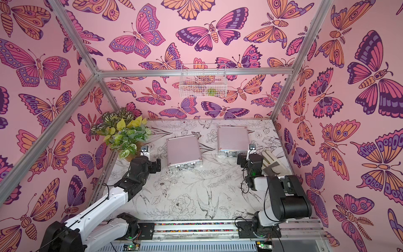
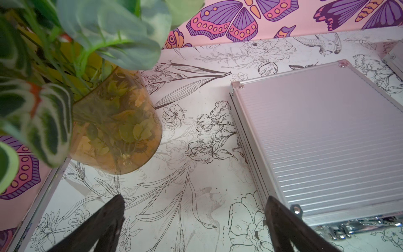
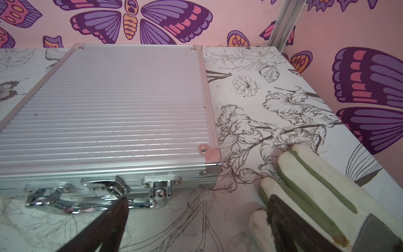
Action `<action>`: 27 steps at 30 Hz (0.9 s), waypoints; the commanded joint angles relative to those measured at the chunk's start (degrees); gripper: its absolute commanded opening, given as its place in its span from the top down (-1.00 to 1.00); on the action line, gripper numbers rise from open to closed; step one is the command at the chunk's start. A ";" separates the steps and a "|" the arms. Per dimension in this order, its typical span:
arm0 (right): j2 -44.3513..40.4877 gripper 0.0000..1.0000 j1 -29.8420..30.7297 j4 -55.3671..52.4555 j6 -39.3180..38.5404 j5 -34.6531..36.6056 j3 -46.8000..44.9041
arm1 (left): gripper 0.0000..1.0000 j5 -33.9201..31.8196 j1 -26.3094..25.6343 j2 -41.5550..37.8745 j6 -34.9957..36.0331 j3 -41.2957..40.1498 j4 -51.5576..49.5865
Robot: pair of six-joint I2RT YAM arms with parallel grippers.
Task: Close the poker set cases
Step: Reset both arms
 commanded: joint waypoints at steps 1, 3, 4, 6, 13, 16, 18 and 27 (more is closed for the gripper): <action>-0.58 -0.98 -0.51 3.18 -0.39 1.41 0.18 | -1.00 1.89 1.43 0.46 1.41 -1.09 3.34; -1.00 -0.98 -0.47 0.64 -0.44 1.39 1.10 | -1.00 3.32 2.32 0.65 1.89 -1.00 3.46; -0.65 -0.98 -0.49 1.07 -0.32 1.53 1.23 | -1.00 3.70 2.67 0.78 2.32 -0.92 3.51; -0.88 -0.98 -0.52 0.09 -0.18 1.56 1.49 | -1.00 4.32 3.49 0.72 2.57 -0.92 3.27; -0.90 -0.98 -0.60 0.11 -0.13 1.31 1.50 | -1.00 14.17 12.88 0.11 1.09 -2.14 4.81; -0.89 -0.98 -0.78 -0.02 -0.04 1.26 1.65 | -1.00 12.71 14.50 1.35 2.53 -5.08 11.82; -0.89 -0.98 -0.77 0.14 -0.04 1.30 1.54 | -1.00 12.82 15.36 3.54 2.81 -7.43 18.28; -0.89 -0.98 -0.78 0.11 -0.04 1.22 1.51 | -1.00 16.96 17.33 19.92 4.45 -4.35 29.17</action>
